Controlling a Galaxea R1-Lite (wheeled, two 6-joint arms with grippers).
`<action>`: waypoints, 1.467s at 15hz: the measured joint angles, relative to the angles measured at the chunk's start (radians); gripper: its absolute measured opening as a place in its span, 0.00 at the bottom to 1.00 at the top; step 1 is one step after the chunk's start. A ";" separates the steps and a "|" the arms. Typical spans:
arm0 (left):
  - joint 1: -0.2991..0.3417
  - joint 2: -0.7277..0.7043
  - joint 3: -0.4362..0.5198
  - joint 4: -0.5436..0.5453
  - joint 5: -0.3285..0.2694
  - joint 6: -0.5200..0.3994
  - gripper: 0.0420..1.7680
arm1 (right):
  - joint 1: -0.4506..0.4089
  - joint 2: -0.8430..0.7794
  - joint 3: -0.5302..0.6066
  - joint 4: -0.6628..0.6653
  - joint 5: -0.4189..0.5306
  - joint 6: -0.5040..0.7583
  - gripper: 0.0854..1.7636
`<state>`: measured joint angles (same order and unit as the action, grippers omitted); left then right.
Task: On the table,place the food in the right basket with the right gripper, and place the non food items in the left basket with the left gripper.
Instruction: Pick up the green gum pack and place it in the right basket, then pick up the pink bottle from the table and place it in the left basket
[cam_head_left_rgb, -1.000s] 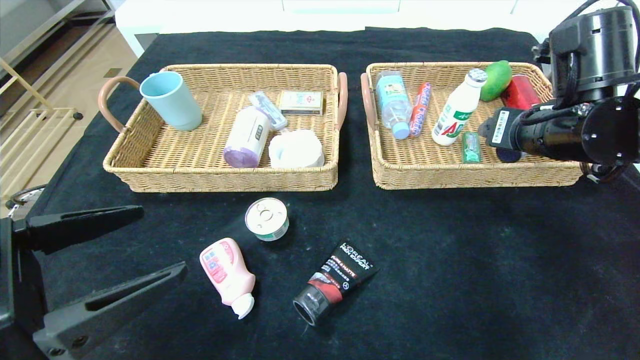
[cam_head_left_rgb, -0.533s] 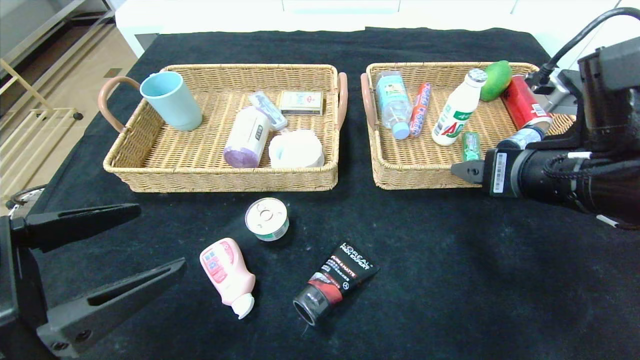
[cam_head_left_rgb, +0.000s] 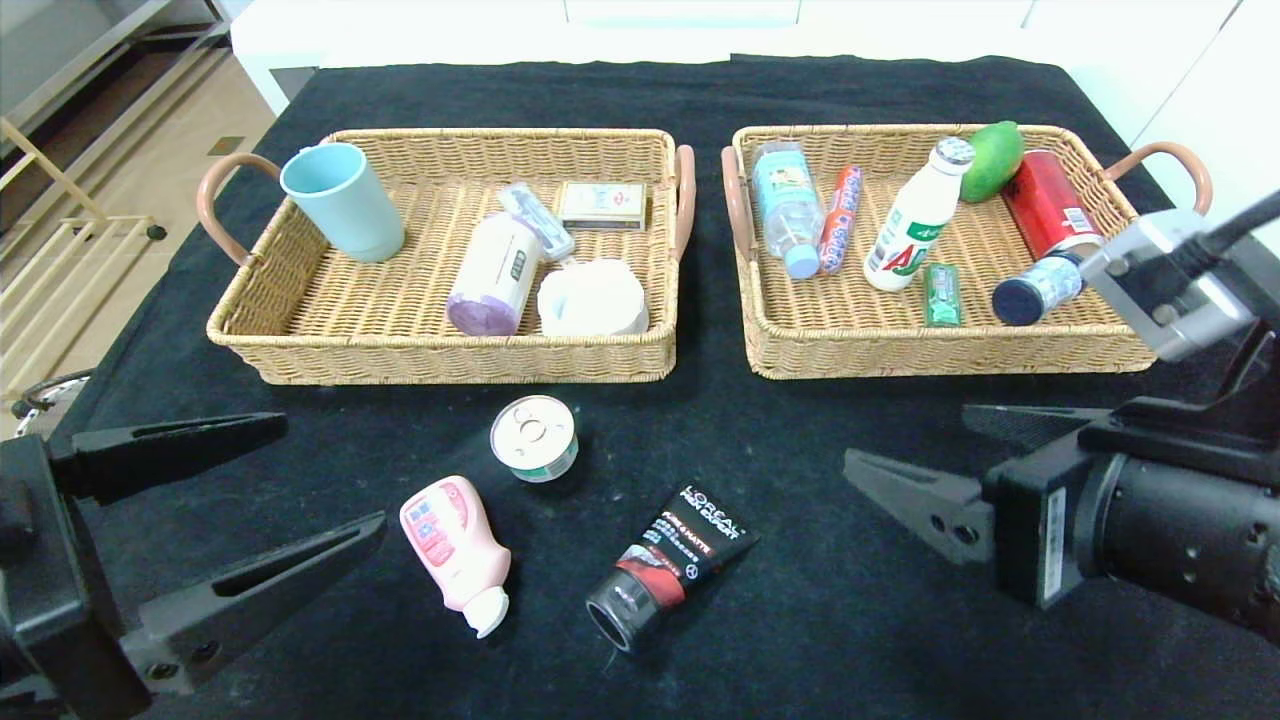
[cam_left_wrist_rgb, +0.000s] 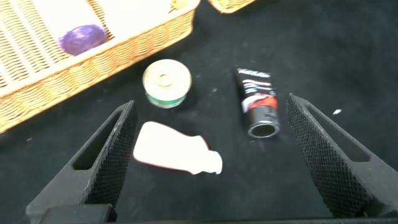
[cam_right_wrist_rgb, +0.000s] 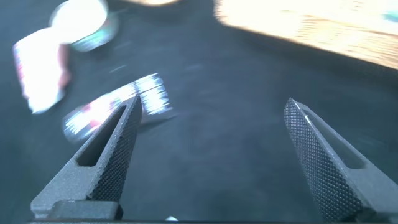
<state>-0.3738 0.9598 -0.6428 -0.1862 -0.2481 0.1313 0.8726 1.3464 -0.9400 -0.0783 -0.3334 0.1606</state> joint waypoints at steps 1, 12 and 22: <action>0.000 0.006 0.001 0.000 0.021 0.003 0.97 | 0.013 -0.014 0.042 -0.052 0.065 -0.038 0.94; -0.014 0.010 -0.015 0.012 0.049 0.002 0.97 | -0.049 -0.114 0.374 -0.452 0.293 -0.085 0.96; -0.066 0.158 -0.101 0.173 0.449 -0.286 0.97 | -0.182 -0.172 0.407 -0.461 0.395 -0.084 0.96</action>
<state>-0.4402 1.1174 -0.7436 -0.0130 0.2011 -0.1549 0.6909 1.1743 -0.5334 -0.5396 0.0619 0.0768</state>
